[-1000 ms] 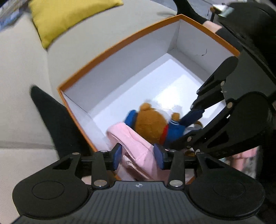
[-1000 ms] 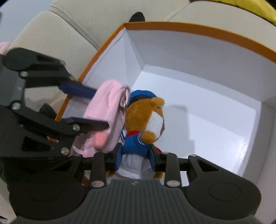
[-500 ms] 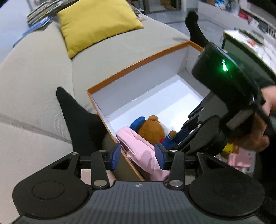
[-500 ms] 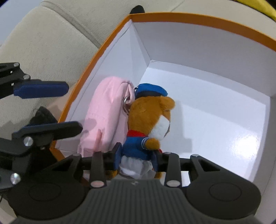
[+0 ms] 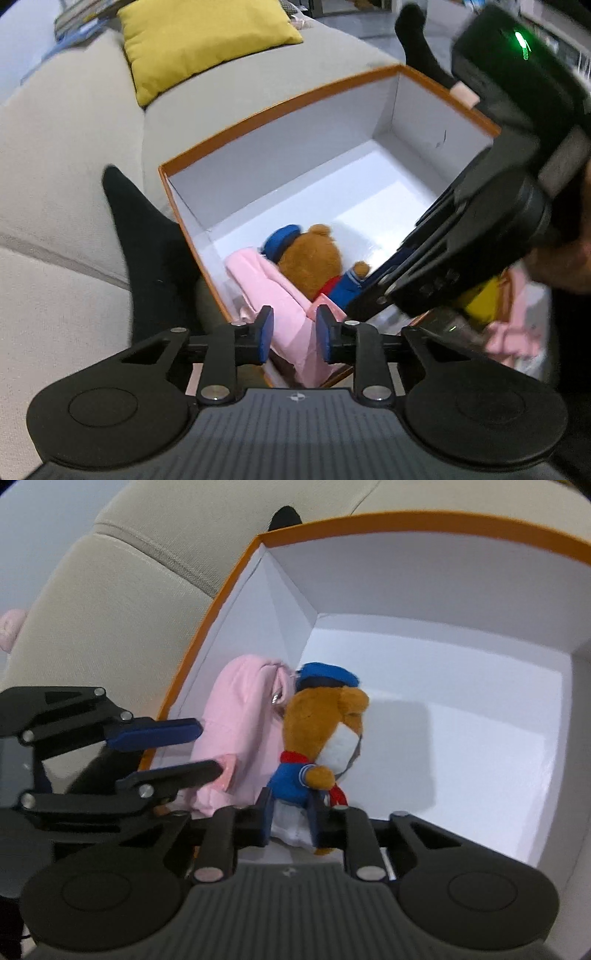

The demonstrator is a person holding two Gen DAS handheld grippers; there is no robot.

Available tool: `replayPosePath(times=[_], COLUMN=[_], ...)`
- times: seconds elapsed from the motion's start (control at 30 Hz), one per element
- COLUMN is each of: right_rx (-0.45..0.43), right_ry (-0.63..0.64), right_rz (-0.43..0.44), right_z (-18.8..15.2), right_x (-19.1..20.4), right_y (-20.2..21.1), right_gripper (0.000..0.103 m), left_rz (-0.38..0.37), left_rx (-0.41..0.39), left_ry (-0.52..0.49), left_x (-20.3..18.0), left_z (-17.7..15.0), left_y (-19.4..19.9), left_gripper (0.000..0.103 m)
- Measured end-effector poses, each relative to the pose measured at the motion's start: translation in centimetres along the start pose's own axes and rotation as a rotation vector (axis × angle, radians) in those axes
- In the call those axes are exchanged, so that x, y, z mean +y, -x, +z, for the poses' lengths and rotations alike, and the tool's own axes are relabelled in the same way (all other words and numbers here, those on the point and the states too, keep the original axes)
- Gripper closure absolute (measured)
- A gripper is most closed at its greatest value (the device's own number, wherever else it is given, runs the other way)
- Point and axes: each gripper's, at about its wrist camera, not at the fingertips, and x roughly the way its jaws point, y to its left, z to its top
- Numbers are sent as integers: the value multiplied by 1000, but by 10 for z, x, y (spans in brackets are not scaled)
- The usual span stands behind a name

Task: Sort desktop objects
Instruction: 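Lower the pink bag and teddy bear into the orange box with both grippers, then open both grippers and move them back to the pile of items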

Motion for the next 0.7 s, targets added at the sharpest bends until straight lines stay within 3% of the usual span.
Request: replayPosePath(times=[0.1,0.27,0.63,0.7], right_rx=[0,1,-88,-115], right_ry=[14,18,117,142], right_rz=[-8,-22,-96,-117], right_z=[4,2,-12,-15], right_x=[8,13,33,37], right_y=[-6,-16,11,16], right_gripper=[85,85,77,71], left_rz=[49,42,12,5], left_rx=[15,40,-102,-127], left_ry=[-72,-65,29,45], left_x=[-4,-5,-1,-3], left_z=[1,2,-14,-20], left_y=[-1,-15,18,30], left_gripper=[83,88,88,88])
